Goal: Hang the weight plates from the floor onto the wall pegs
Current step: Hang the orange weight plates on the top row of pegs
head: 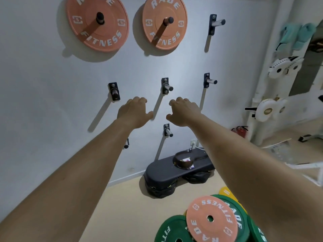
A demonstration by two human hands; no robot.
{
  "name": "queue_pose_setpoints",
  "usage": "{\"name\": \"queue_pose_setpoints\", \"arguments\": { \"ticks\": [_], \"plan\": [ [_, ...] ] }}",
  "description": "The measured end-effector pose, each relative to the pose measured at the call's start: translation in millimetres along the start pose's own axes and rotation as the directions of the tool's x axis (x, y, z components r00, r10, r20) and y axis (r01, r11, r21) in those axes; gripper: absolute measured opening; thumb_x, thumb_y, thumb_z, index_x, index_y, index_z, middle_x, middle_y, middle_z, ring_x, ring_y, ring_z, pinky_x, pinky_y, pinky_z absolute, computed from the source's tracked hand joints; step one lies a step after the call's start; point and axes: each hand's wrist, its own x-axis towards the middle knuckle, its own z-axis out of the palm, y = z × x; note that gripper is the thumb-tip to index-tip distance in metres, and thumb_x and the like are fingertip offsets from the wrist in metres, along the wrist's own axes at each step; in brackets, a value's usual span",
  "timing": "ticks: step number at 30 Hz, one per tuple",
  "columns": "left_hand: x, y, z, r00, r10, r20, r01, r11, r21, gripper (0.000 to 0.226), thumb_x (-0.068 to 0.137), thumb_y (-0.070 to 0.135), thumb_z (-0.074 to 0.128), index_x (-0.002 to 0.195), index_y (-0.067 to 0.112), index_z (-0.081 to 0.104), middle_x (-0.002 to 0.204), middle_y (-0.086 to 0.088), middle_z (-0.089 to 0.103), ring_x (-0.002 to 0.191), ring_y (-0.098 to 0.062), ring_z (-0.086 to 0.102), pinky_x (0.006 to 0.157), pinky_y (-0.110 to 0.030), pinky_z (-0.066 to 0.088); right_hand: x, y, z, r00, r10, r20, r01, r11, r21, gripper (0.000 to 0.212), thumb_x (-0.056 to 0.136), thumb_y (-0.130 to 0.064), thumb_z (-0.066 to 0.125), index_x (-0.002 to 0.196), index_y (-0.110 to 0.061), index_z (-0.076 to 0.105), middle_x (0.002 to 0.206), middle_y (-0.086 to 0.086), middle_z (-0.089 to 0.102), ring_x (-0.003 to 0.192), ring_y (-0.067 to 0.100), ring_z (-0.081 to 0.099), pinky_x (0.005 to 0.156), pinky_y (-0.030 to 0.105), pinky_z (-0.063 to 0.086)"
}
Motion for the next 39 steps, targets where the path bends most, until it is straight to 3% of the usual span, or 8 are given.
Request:
{"name": "queue_pose_setpoints", "arguments": {
  "ticks": [4, 7, 11, 24, 28, 39],
  "plan": [
    [-14.8, 23.0, 51.5, 0.998, 0.021, 0.063, -0.021, 1.000, 0.003, 0.061, 0.095, 0.052, 0.052, 0.144, 0.017, 0.042, 0.143, -0.005, 0.048, 0.129, -0.027, 0.046, 0.094, -0.043, 0.046, -24.6, 34.6, 43.4, 0.999, 0.018, 0.052, -0.018, 1.000, 0.001, 0.053, 0.093, -0.043, 0.052, 0.139, -0.017, 0.047, 0.138, 0.007, 0.049, 0.125, 0.030, 0.047, 0.087, 0.041, 0.041],
    [-26.1, 56.6, 112.0, 0.985, 0.014, 0.173, -0.017, 1.000, 0.015, 0.062, 0.096, 0.053, 0.052, 0.145, 0.016, 0.042, 0.143, -0.006, 0.048, 0.128, -0.028, 0.047, 0.093, -0.043, 0.046, -48.0, 80.9, 90.8, 0.988, 0.042, 0.147, -0.043, 0.999, 0.007, 0.056, 0.094, -0.045, 0.051, 0.143, -0.017, 0.044, 0.140, 0.008, 0.048, 0.127, 0.030, 0.046, 0.095, 0.044, 0.042],
    [-33.6, 108.0, 187.4, 0.959, 0.002, 0.284, -0.011, 1.000, 0.029, 0.059, 0.096, 0.050, 0.050, 0.142, 0.015, 0.043, 0.139, -0.007, 0.049, 0.127, -0.028, 0.047, 0.085, -0.040, 0.043, -72.6, 155.7, 151.1, 0.964, 0.087, 0.250, -0.096, 0.995, 0.023, 0.055, 0.093, -0.044, 0.052, 0.140, -0.016, 0.046, 0.138, 0.009, 0.048, 0.125, 0.031, 0.048, 0.095, 0.046, 0.047],
    [-52.0, 301.6, 395.1, 0.866, 0.000, 0.501, 0.017, 0.999, -0.029, 0.058, 0.094, 0.050, 0.054, 0.139, 0.014, 0.046, 0.137, -0.009, 0.052, 0.125, -0.030, 0.049, 0.093, -0.047, 0.047, -149.9, 389.7, 311.0, 0.863, 0.144, 0.484, -0.188, 0.981, 0.043, 0.051, 0.089, -0.046, 0.053, 0.131, -0.016, 0.052, 0.132, 0.012, 0.050, 0.122, 0.035, 0.049, 0.094, 0.044, 0.045],
    [-52.3, 326.9, 448.8, 0.823, -0.008, 0.568, 0.016, 1.000, -0.009, 0.058, 0.094, 0.050, 0.053, 0.138, 0.014, 0.045, 0.135, -0.009, 0.051, 0.123, -0.030, 0.049, 0.091, -0.046, 0.048, -161.7, 430.4, 360.3, 0.817, 0.177, 0.549, -0.251, 0.966, 0.062, 0.055, 0.089, -0.047, 0.055, 0.135, -0.016, 0.050, 0.138, 0.011, 0.049, 0.126, 0.034, 0.047, 0.099, 0.044, 0.046],
    [5.6, 345.7, 606.3, 0.752, -0.011, 0.659, 0.049, 0.998, -0.039, 0.063, 0.093, 0.049, 0.055, 0.143, 0.013, 0.042, 0.143, -0.009, 0.050, 0.129, -0.031, 0.049, 0.095, -0.046, 0.047, -140.0, 505.1, 507.7, 0.690, 0.254, 0.678, -0.350, 0.937, 0.005, 0.057, 0.088, -0.049, 0.056, 0.135, -0.017, 0.051, 0.134, 0.011, 0.051, 0.119, 0.032, 0.051, 0.091, 0.047, 0.051]
  ]
}}
